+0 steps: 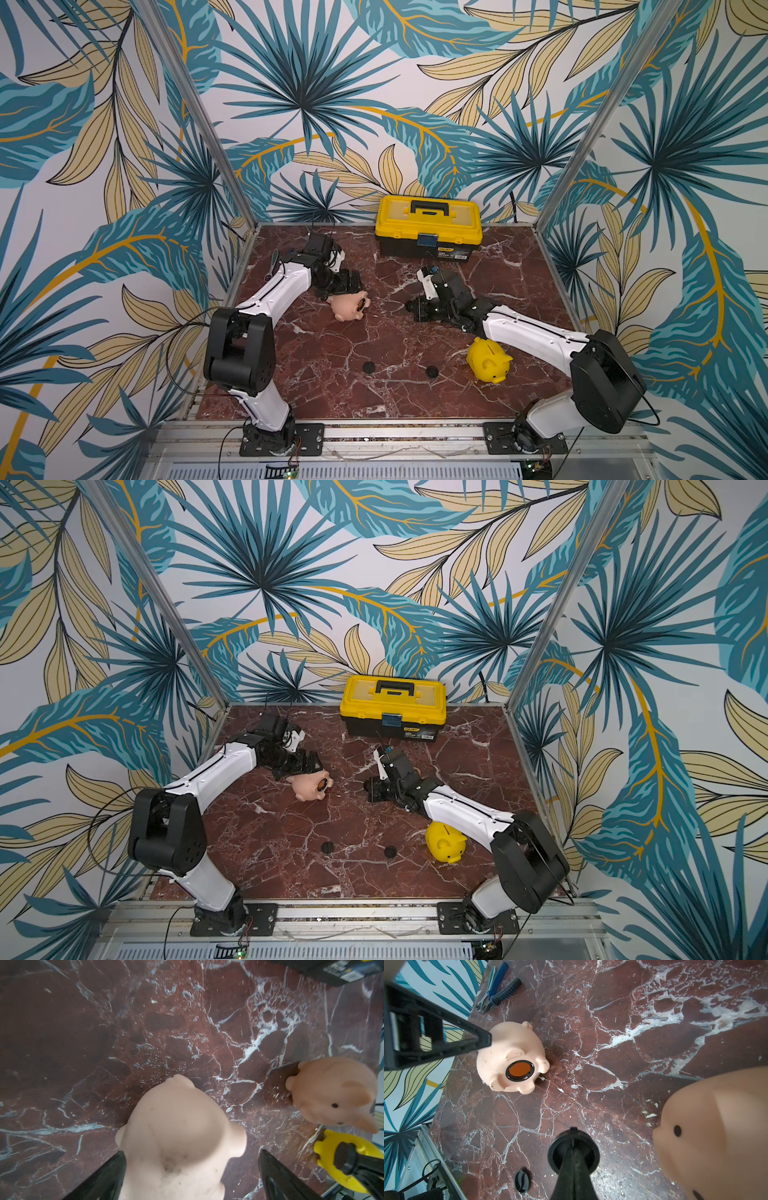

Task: Close piggy banks
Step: Adjust the piggy bank at the center of the board, then insert the knob into the piggy bank.

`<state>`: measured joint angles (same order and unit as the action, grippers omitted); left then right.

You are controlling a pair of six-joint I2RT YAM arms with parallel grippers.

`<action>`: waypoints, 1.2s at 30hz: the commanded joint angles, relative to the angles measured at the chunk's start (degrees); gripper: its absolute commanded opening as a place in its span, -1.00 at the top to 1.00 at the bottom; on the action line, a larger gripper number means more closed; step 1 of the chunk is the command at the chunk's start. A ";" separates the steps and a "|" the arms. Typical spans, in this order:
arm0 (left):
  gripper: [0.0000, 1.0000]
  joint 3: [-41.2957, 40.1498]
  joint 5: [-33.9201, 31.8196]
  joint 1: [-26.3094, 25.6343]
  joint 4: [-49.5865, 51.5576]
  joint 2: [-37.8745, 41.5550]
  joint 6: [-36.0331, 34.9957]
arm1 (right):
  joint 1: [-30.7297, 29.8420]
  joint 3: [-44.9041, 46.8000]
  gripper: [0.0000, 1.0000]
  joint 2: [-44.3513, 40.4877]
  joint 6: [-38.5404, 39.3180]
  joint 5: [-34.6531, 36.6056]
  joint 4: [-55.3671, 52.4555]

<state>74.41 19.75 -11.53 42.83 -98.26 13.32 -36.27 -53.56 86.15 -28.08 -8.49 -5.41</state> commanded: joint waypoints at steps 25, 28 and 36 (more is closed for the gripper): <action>-0.99 3.48 -4.75 -2.00 5.23 -0.50 -2.00 | 0.37 2.24 1.00 -0.02 1.44 -3.64 5.41; -0.99 3.41 -4.43 -1.99 5.41 0.25 -1.14 | 0.33 2.23 1.00 -0.10 1.46 -3.46 5.27; -0.99 3.57 -5.15 -2.01 5.94 1.57 2.06 | 0.33 2.41 1.00 -0.19 1.37 -3.33 5.22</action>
<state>75.29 15.35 -13.32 47.97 -98.96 13.45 -35.99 -52.23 86.15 -26.94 -11.66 -1.08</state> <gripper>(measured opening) 0.995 0.049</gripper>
